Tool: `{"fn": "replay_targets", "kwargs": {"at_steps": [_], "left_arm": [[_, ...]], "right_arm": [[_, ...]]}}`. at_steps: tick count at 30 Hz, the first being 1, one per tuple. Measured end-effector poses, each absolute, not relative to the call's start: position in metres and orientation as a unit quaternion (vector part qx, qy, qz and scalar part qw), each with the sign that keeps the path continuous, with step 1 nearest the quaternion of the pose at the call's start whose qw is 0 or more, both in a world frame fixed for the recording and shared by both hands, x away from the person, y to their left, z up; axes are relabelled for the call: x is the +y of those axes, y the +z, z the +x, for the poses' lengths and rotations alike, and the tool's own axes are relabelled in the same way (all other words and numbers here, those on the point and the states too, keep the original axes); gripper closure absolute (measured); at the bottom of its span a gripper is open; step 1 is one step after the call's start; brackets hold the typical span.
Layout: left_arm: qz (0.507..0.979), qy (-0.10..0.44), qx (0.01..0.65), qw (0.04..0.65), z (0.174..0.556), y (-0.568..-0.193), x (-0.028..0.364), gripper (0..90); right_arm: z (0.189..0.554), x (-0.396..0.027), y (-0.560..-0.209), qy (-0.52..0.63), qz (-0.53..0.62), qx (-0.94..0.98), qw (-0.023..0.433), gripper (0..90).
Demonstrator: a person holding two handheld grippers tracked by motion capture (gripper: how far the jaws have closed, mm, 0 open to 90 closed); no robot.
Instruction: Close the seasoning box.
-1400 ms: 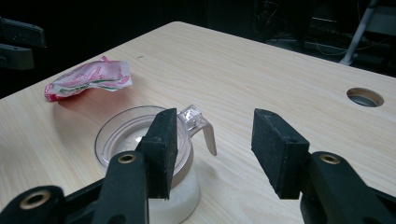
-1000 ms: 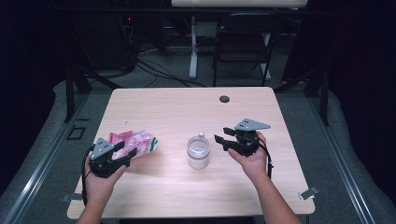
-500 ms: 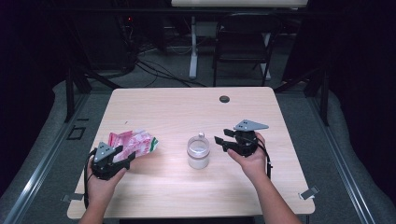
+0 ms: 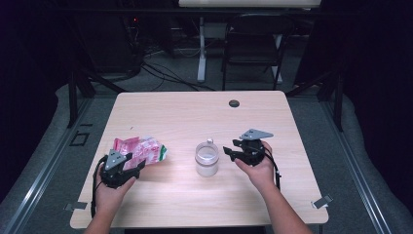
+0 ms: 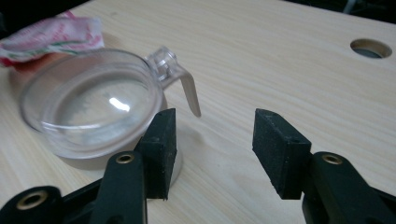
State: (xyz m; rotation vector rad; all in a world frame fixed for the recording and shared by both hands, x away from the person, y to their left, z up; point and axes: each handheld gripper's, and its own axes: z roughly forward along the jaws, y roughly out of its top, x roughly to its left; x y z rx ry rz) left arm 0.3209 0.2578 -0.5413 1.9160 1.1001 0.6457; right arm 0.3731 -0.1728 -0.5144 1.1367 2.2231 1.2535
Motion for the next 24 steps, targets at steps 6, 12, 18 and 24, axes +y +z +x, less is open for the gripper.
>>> {"fn": "replay_targets", "kwargs": {"at_steps": [6,12,18,24], "left_arm": [[0.762,0.257,0.434,0.406,0.320,-0.541,0.256,40.1],[0.765,0.259,0.429,0.405,0.320,-0.541,0.256,40.1],[0.766,0.258,0.428,0.405,0.320,-0.542,0.255,40.1],[0.768,0.257,0.425,0.405,0.320,-0.542,0.253,40.1]], "right_arm": [[0.377,-0.173,-0.526,0.427,0.418,0.783,0.174,50.4],[0.382,-0.179,-0.536,0.406,0.443,0.781,0.169,50.6],[0.386,-0.182,-0.544,0.402,0.456,0.778,0.161,50.7],[0.388,-0.183,-0.547,0.404,0.458,0.777,0.155,50.7]]}}
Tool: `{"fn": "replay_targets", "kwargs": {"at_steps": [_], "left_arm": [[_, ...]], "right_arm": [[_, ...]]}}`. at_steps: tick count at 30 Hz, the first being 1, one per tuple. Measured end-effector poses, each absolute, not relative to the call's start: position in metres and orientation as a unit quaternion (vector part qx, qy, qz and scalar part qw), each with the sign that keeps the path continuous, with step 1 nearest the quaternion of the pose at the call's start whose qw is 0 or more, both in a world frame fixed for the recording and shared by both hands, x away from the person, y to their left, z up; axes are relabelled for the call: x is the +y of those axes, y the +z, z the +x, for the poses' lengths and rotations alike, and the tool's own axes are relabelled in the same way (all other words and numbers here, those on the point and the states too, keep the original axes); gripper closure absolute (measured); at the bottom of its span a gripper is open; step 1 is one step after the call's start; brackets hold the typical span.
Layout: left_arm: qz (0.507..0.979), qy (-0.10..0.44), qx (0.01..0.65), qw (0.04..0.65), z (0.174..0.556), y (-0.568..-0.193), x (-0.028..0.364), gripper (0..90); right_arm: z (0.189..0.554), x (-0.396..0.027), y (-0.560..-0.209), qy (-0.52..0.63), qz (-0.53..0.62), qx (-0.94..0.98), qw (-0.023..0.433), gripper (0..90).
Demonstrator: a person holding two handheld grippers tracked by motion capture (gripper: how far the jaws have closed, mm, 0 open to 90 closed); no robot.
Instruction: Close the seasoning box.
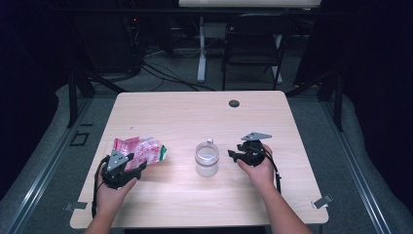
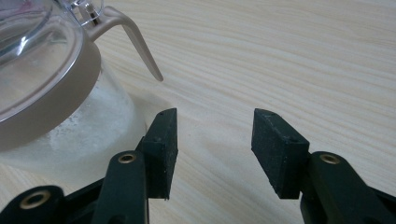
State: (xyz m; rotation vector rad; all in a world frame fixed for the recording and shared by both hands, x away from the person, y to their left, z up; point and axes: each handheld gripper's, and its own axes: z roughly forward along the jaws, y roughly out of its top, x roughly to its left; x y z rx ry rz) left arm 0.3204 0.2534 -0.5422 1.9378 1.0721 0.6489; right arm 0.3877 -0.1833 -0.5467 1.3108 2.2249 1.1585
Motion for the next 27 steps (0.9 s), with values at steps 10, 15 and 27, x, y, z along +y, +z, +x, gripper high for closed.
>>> {"fn": "replay_targets", "kwargs": {"at_steps": [10,15,27], "left_arm": [[0.771,0.256,0.423,0.403,0.3202,-0.5419,0.2528,40.1],[0.771,0.256,0.420,0.404,0.3198,-0.5415,0.2522,40.1],[0.772,0.258,0.418,0.402,0.3190,-0.5413,0.2510,40.1]], "right_arm": [[0.3889,-0.1827,-0.5485,0.402,0.458,0.778,0.152,50.6],[0.3893,-0.1816,-0.5491,0.401,0.456,0.779,0.157,50.4],[0.3903,-0.1844,-0.5494,0.398,0.465,0.775,0.159,50.3]]}}
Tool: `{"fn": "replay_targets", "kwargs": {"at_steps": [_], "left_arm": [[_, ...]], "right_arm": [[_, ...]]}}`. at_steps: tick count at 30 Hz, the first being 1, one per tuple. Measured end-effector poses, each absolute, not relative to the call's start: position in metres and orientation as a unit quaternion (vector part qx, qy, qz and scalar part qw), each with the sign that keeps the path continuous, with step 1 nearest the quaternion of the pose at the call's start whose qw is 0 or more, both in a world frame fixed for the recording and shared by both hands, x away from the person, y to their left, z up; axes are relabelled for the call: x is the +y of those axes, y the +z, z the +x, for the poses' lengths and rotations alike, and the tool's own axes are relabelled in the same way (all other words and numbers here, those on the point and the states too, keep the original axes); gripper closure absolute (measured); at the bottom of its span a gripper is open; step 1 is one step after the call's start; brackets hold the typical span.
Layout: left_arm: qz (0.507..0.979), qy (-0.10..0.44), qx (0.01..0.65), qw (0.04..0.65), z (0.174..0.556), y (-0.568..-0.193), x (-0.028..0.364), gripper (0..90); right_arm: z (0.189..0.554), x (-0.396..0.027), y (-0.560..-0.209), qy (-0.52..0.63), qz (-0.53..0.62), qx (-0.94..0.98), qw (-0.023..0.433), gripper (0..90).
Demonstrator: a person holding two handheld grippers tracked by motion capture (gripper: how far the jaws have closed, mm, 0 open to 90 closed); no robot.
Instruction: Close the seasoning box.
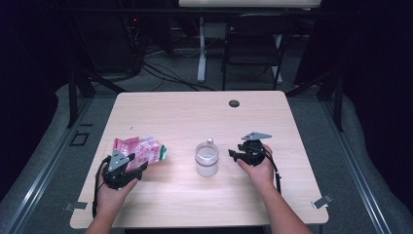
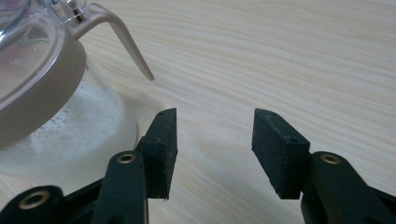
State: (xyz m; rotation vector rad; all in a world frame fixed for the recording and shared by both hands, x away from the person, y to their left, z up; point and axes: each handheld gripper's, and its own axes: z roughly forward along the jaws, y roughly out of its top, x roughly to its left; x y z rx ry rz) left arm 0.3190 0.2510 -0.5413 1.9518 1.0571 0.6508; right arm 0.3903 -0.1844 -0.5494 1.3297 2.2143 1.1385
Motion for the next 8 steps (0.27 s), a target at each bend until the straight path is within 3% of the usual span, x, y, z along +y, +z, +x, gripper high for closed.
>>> {"fn": "replay_targets", "kwargs": {"at_steps": [8], "left_arm": [[0.771,0.259,0.419,0.404,0.3186,-0.5407,0.2514,40.1]], "right_arm": [[0.3903,-0.1864,-0.5489,0.402,0.471,0.769,0.160,49.9]]}}
